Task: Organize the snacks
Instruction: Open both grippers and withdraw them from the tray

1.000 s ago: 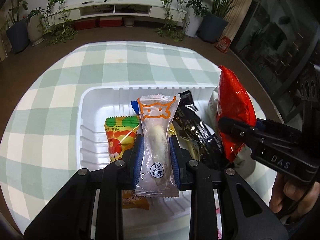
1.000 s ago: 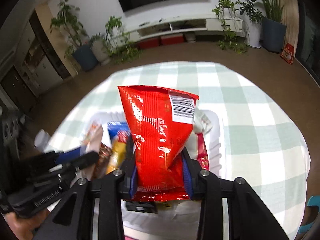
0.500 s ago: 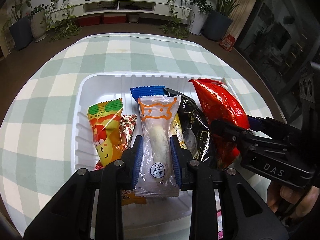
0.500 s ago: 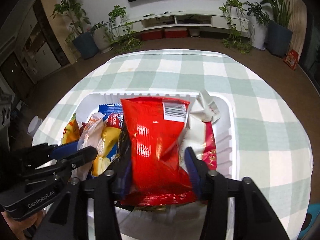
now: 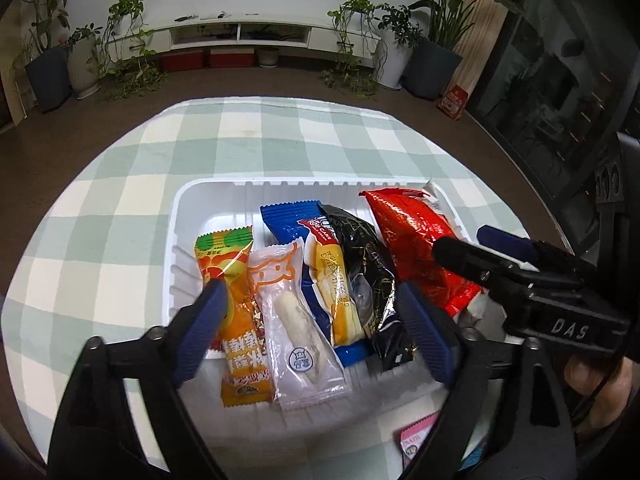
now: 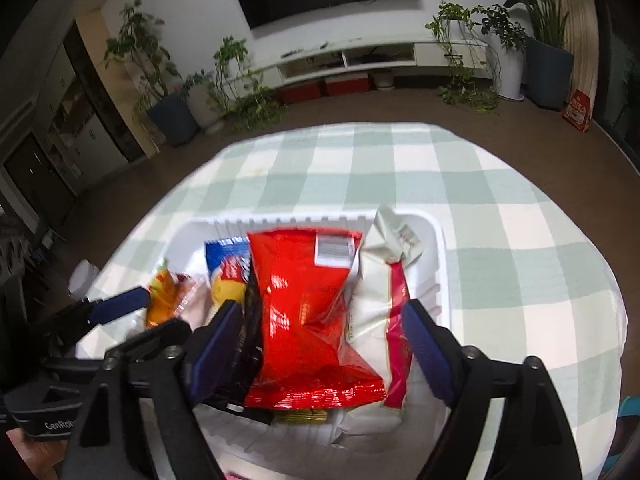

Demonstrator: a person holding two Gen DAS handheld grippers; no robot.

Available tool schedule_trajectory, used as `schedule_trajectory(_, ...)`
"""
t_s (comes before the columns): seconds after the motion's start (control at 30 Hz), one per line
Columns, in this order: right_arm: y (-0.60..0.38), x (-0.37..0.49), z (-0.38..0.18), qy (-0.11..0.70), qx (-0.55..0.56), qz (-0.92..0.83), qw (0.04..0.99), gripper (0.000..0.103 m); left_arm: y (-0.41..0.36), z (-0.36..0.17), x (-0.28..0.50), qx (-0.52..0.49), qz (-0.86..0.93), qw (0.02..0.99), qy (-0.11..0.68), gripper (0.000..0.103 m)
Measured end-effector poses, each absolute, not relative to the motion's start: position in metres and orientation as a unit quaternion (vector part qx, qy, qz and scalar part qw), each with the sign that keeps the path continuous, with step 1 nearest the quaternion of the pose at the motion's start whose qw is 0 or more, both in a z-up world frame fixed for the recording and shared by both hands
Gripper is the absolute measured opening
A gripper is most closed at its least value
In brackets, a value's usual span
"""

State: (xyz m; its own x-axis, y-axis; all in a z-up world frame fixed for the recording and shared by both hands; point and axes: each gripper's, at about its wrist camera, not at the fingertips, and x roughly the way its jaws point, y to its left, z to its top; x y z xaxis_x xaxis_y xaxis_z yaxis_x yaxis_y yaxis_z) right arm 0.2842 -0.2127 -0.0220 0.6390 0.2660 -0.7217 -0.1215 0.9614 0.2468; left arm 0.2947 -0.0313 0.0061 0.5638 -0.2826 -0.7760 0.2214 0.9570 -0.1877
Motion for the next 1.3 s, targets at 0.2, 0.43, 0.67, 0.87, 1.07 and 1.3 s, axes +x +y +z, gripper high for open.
schedule_trajectory(0.2, -0.225, 0.262, 0.01, 0.349, 0.101, 0.114, 0.925, 0.099, -0.024, 0.034, 0.245, -0.018, -0.13, 0.904, 0.407, 0.102)
schedule_trajectory(0.43, -0.24, 0.196, 0.045, 0.268, 0.139, 0.128, 0.945, 0.103, -0.015, 0.05, 0.156, 0.03, -0.069, 0.929, 0.363, 0.103)
schedule_trajectory(0.67, -0.232, 0.124, 0.023, 0.25, 0.131, 0.113, 0.953, 0.103, -0.005, 0.06, 0.076, 0.043, 0.032, 0.948, 0.313, 0.103)
schedule_trajectory(0.87, -0.222, 0.083, 0.018, 0.236, 0.103, 0.101, 0.961, 0.103, 0.003, 0.055, 0.036, 0.045, 0.052, 0.945, 0.321, 0.103)
schedule_trajectory(1.07, -0.218, 0.05, 0.006, 0.256, 0.103, 0.109, 0.955, 0.103, 0.004, 0.04, 0.015, 0.014, 0.025, 0.936, 0.351, 0.103)
schedule_trajectory(1.3, -0.213, 0.034, -0.005, 0.27, 0.088, 0.105, 0.953, 0.103, -0.004, 0.011, -0.006, 0.009, -0.017, 0.92, 0.392, 0.103)
